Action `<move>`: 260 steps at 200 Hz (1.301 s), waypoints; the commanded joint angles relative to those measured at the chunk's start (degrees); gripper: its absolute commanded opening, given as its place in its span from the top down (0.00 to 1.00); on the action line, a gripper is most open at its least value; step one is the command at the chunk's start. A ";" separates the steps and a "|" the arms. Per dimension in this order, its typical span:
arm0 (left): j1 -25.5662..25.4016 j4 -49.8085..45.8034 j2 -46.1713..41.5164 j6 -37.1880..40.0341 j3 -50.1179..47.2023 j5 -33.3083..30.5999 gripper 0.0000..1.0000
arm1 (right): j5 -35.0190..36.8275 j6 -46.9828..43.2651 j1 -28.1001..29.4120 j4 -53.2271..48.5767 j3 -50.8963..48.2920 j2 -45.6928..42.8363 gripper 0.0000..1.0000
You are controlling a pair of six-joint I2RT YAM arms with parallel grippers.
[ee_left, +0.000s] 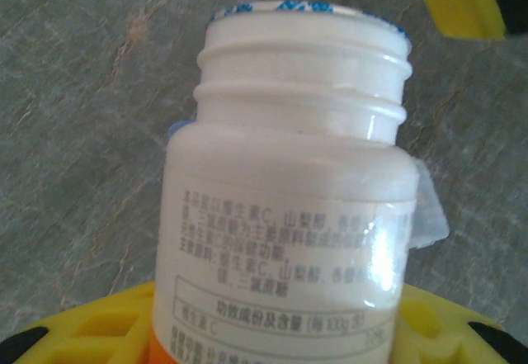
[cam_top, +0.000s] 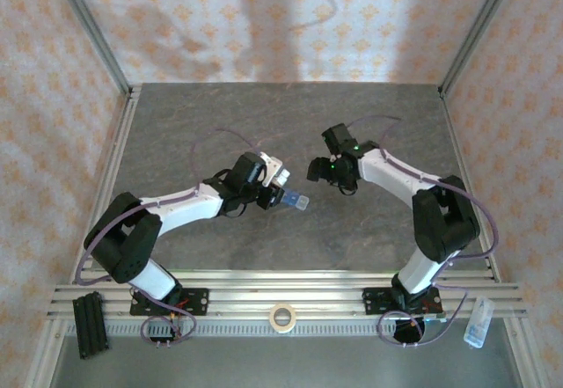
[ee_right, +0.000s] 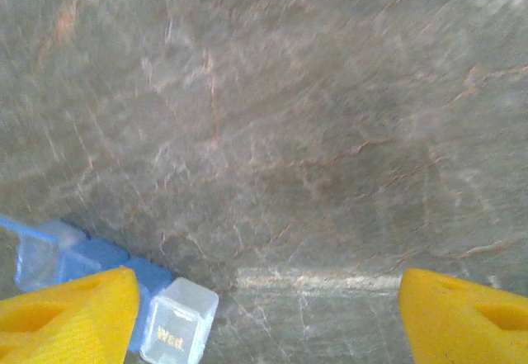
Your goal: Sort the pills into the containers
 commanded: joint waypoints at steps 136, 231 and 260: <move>0.37 37.87 -8.14 8.55 -3.49 3.64 1.00 | 11.55 -0.72 -11.91 -18.57 33.20 16.06 0.12; 0.35 44.80 -2.79 9.49 4.29 6.91 1.00 | 12.49 -6.37 -13.96 -24.70 40.90 29.03 0.15; 0.34 47.59 -2.05 9.07 3.25 6.88 1.00 | 11.08 -6.28 -15.00 -22.57 37.25 28.83 0.18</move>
